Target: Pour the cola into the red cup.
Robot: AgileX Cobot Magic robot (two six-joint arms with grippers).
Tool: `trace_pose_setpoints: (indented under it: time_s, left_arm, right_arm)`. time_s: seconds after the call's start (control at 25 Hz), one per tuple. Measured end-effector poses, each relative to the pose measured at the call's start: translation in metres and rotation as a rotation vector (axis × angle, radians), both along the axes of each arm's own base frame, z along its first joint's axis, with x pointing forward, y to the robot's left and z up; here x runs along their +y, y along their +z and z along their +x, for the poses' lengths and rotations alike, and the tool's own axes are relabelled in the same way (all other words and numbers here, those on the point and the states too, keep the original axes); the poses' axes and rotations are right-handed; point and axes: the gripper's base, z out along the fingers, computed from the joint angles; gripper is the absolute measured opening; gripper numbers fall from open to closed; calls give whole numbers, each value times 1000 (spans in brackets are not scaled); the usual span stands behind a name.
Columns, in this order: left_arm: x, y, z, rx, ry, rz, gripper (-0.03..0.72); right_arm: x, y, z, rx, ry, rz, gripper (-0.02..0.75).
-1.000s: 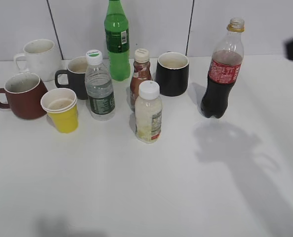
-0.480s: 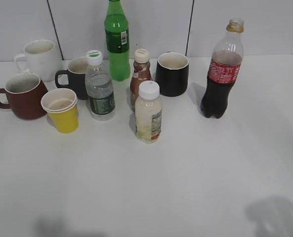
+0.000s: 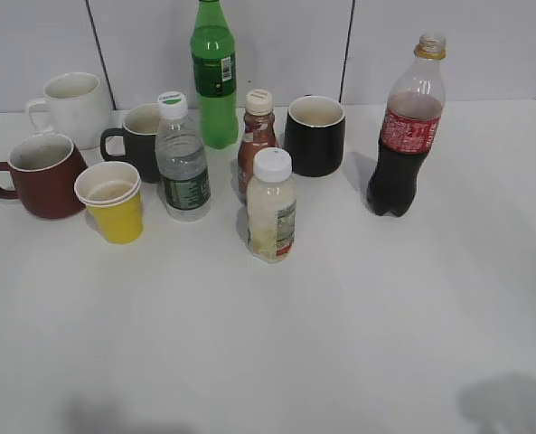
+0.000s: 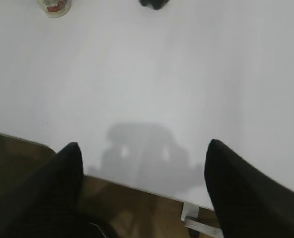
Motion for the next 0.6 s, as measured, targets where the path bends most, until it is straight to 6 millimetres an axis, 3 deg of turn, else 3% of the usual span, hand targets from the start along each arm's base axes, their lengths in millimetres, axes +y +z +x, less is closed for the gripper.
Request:
trace_pose_setpoints:
  time_s: [0.36,0.6]
  left_arm:
    - [1,1,-6,-36,48,-3,248]
    - [0,1,-28,-173,116,0,245]
  right_arm:
    - [-3,1,-3,-20,-63,8,554]
    - [-10,3,-26,-167,-157,53,554]
